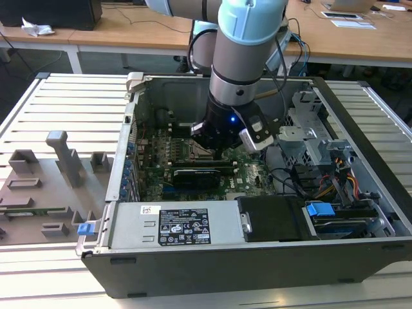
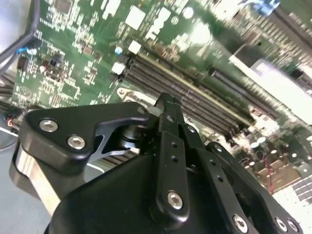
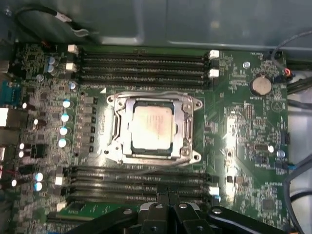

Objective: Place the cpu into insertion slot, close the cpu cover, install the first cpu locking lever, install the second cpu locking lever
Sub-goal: 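Install the second cpu locking lever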

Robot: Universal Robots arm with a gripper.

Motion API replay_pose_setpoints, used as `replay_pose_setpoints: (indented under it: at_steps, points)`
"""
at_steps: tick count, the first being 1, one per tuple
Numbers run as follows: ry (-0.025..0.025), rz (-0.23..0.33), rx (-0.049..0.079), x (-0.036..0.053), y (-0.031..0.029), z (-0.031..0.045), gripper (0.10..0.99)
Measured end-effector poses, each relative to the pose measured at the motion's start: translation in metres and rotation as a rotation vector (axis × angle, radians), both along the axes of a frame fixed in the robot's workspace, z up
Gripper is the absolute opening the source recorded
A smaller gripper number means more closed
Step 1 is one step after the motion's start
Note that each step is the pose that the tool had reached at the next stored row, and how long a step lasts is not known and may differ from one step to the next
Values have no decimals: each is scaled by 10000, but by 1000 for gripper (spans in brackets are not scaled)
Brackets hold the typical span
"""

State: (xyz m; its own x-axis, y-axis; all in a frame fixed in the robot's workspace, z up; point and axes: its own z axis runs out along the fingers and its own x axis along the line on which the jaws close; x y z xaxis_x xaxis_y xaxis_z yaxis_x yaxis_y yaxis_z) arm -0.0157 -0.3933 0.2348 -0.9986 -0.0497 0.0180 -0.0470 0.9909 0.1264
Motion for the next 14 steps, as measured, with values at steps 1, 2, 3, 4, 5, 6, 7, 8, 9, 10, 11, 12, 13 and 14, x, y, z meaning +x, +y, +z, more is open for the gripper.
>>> replay_pose_setpoints:
  at_steps: [1,2,3,4,5,6,7,8,9,10,11,12,13,14]
  points:
    - [1,2,5,0,25,-8,106]
    - [1,3,12,-2,52,-28,106]
    - [0,4,14,-13,64,-65,106]
    - [0,6,13,-28,68,-92,106]
    - [1,7,12,-44,73,-108,106]
    - [2,7,12,-62,79,-118,106]
    - [1,12,21,-118,96,-143,106]
    - [0,16,21,-158,99,-162,106]
    - [0,26,21,-183,99,-180,106]
    - [1,52,20,-209,99,-200,106]
    - [1,80,22,-231,99,-217,106]
    - [0,122,28,-258,99,-237,106]
    - [1,162,32,-278,99,-250,106]
    - [0,225,43,-310,99,-268,106]
